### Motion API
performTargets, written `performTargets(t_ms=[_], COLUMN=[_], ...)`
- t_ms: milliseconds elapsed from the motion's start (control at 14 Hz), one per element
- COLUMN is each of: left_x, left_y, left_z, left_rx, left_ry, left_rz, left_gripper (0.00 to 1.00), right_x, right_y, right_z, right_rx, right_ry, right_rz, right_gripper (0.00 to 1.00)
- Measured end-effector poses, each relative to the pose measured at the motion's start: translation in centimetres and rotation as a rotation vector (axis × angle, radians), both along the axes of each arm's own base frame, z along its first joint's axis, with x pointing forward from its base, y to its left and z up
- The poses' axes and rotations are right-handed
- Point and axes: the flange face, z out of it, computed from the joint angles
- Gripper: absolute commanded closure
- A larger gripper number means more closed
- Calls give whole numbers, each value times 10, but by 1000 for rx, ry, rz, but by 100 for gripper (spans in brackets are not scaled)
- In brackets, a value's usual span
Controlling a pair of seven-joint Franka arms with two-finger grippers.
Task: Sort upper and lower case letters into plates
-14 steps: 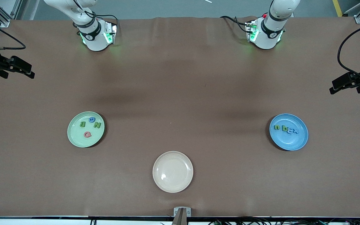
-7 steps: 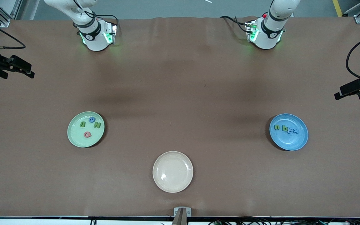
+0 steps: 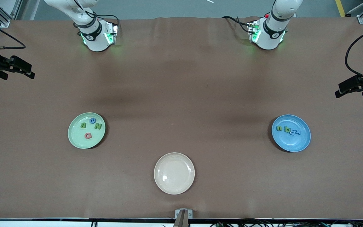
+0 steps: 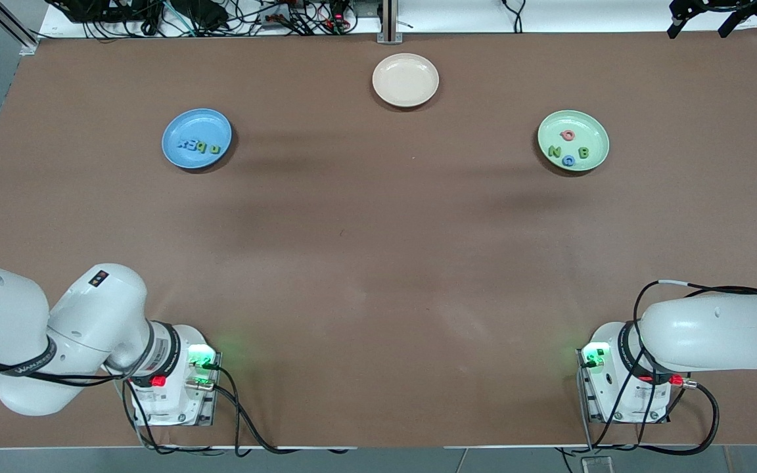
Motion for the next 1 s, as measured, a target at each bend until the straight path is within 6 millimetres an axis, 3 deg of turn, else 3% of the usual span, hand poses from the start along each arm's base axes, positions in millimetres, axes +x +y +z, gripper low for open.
performTargets(t_ms=[430, 1003], left_x=[-6, -7], left_y=[-14, -11], left_z=[9, 8], left_rx=[41, 45], left_ry=[-15, -14], left_rz=[-4, 3], left_gripper=[0, 0], right_x=[0, 0], right_y=[0, 0], right_z=[0, -2], right_rx=[0, 0], right_ry=[1, 5], right_rz=[0, 0], right_gripper=[0, 0])
